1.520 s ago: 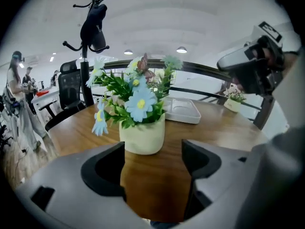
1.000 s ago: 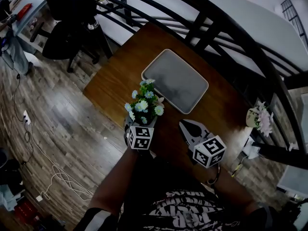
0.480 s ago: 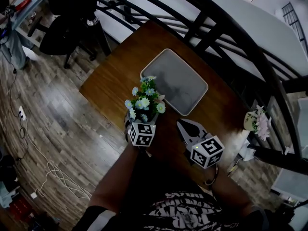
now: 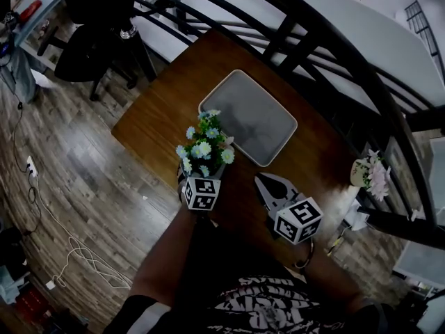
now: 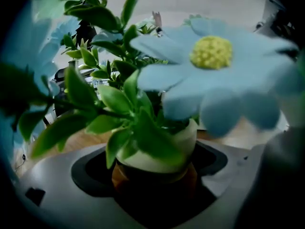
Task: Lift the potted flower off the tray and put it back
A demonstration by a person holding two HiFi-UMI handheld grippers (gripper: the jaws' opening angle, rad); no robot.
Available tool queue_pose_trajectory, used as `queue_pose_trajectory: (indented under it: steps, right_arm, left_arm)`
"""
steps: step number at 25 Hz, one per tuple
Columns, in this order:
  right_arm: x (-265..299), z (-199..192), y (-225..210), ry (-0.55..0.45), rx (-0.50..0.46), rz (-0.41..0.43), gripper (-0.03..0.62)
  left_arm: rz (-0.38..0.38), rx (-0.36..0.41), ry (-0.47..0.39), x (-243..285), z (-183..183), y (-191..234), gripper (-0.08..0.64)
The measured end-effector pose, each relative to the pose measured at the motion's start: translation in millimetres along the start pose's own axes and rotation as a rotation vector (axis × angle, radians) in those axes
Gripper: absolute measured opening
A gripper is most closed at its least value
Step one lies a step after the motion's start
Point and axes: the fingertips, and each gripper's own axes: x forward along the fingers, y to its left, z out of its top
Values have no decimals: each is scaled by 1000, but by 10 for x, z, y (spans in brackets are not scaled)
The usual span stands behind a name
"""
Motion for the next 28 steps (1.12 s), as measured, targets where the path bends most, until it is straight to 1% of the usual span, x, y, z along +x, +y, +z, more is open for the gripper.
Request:
queue_pose_trajectory:
  steps: [5, 13, 17, 21, 25, 28]
  right_arm:
    - [-92, 68, 13, -27, 15, -6, -2]
    - [-417, 153, -82, -79, 19, -27, -2]
    - [-524, 102, -160, -84, 29, -35, -2]
    - [-582, 59, -157, -85, 29, -30, -2]
    - [-633, 61, -192, -91, 24, -31, -2]
    - [-658, 31, -211, -88, 27, -33, -2]
  left_arm:
    - [-6, -9, 5, -13, -28, 20, 468]
    - [-1, -23, 40, -106, -73, -64, 468]
    - [-5, -7, 32, -157, -28, -118, 468]
    - [20, -4, 20, -226, 3, -90, 468]
    - [44, 5, -12, -286, 99, -53, 468]
    - [47, -4, -39, -356, 176, -70, 468]
